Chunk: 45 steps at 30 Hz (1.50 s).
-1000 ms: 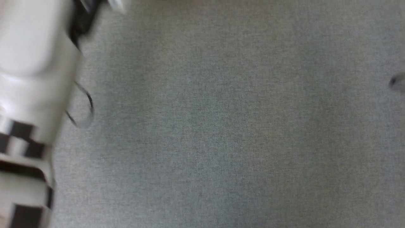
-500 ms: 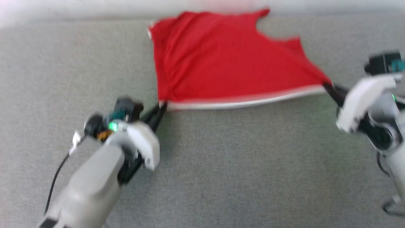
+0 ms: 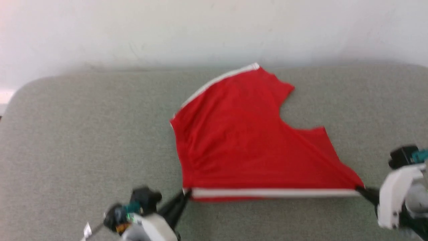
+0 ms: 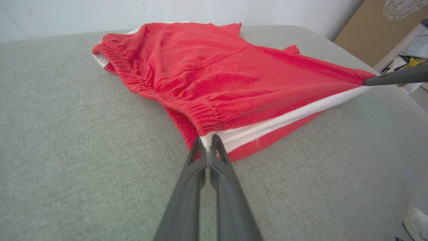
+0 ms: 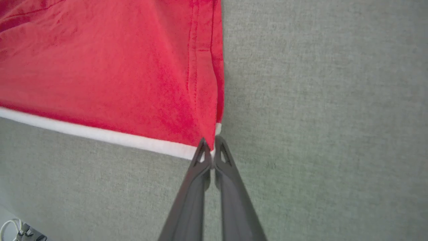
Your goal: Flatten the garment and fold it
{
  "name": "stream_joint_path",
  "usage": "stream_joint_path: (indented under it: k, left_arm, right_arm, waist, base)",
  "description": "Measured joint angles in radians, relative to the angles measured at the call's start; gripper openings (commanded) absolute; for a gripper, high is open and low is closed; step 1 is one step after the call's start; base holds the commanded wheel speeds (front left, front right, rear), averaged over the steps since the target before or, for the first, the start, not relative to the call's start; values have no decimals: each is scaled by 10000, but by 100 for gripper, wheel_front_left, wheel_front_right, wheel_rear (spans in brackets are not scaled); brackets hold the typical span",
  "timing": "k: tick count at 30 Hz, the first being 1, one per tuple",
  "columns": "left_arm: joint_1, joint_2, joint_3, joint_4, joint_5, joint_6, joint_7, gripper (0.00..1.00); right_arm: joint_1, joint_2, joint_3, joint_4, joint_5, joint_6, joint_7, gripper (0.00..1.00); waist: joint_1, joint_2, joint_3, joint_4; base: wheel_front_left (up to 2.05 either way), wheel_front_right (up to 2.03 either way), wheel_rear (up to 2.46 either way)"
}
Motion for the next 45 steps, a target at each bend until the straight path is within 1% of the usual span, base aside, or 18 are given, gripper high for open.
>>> stream_joint_path:
  k: [6, 8, 11, 14, 18, 20, 22, 26, 33, 38, 41, 45]
  left_arm:
    - [1639, 382, -410, -1603, -84, 623, 301, 0]
    - [2036, 474, -579, -1985, -142, 706, 456, 0]
    - [2633, 589, -796, -2418, -541, 654, 763, 0]
    - [2856, 677, -792, -2637, -633, 713, 773, 0]
    - [2815, 688, -796, -2800, -570, 725, 738, 0]
    - [2687, 648, -757, -2849, -550, 725, 660, 0]
    - [2506, 604, -702, -2930, -510, 725, 637, 0]
    - [1954, 518, -543, -3137, -378, 725, 545, 0]
    - [989, 257, -215, -3361, -184, 725, 395, 0]
    - [197, 13, 86, -3196, -33, 727, 203, 0]
    - [-336, -194, 238, -2869, 33, 725, 107, 0]
    - [-1106, -512, 345, -2334, 148, 706, 31, 0]
  right_arm:
    - [2109, -487, -734, -1156, -12, 0, 711, 0]
    - [2759, -617, -1141, -1515, -13, 4, 1076, 0]
    - [3672, -794, -1616, -2207, -59, 6, 1668, 0]
    - [4267, -690, -2282, -2826, -102, 6, 1866, 0]
    - [4278, -387, -3076, -3519, -293, 4, 1950, 0]
    - [4170, -119, -3323, -3800, -228, -4, 2023, 0]
    - [3944, 56, -3455, -4031, -188, -4, 2188, 0]
    - [3070, 82, -3760, -4247, -339, -4, 2387, 0]
    - [841, 554, -4044, -3990, -520, -4, 2840, 0]
    - [-1123, 1012, -3714, -3120, -1068, -4, 2999, 0]
    - [-2250, 1325, -3398, -2383, -1404, -4, 3001, 0]
    - [-3628, 1496, -2936, -1202, -2071, -4, 2924, 0]
  waist:
    - [1, 0, -668, 143]
    - [0, 0, -831, 207]
    - [0, 0, -998, 324]
    - [2, 0, -1034, 460]
    - [3, 0, -924, 587]
    - [3, 1, -855, 677]
    - [2, 0, -758, 757]
    - [4, 0, -432, 912]
    - [5, 0, 276, 1245]
    - [5, 0, 860, 1476]
    - [6, 0, 1223, 1608]
    - [6, 0, 1719, 1783]
  base:
    - [0, 0, 0]
    - [0, 0, 0]
    - [0, 0, 0]
    - [0, 0, 0]
    - [0, 0, 0]
    - [0, 0, 0]
    - [0, 0, 0]
    - [0, 0, 0]
    - [0, 0, 0]
    - [0, 0, 0]
    - [0, 0, 0]
    - [0, 0, 0]
